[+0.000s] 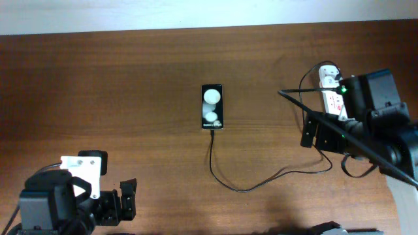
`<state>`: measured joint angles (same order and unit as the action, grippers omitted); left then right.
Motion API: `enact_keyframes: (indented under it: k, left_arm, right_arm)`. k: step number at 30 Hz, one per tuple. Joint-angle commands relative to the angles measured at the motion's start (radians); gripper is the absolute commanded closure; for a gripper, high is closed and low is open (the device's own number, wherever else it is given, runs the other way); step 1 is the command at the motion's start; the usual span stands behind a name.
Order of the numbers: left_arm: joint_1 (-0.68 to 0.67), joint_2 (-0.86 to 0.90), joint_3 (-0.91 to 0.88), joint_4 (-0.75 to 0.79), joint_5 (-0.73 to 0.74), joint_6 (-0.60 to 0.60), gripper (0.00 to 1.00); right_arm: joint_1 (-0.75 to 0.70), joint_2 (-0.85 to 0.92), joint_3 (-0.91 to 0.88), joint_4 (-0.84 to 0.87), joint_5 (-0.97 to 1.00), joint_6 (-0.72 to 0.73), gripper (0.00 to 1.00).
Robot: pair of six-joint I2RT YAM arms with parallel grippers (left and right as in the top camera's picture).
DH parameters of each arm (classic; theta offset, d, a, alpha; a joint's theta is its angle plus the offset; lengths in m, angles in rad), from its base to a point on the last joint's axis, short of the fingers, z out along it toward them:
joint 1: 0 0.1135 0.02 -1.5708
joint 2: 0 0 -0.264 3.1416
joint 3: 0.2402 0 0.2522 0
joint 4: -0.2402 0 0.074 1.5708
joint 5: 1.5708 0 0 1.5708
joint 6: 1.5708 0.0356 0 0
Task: Plug charger to phone and switch on socket
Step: 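Lift the right gripper off the power strip and retract it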
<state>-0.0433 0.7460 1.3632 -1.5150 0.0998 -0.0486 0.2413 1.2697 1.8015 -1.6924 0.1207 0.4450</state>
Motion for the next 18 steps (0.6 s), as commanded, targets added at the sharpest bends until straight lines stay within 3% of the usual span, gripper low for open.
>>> enact_keyframes:
  k: [1, 10, 18]
  left_arm:
    - [0.002, -0.003, 0.0, 0.002, -0.004, 0.001, 0.01]
    - [0.002, -0.003, 0.0, 0.002, -0.004, 0.001, 0.01]
    - [0.002, -0.003, 0.0, 0.002, -0.004, 0.001, 0.01]
  right_arm:
    - [0.008, 0.039, -0.005, -0.005, 0.023, 0.004, 0.01]
    - [0.008, 0.161, -0.006, 0.001, 0.023, 0.004, 0.01]
    - [0.007, 0.001, -0.006, 0.005, 0.023, 0.004, 0.01]
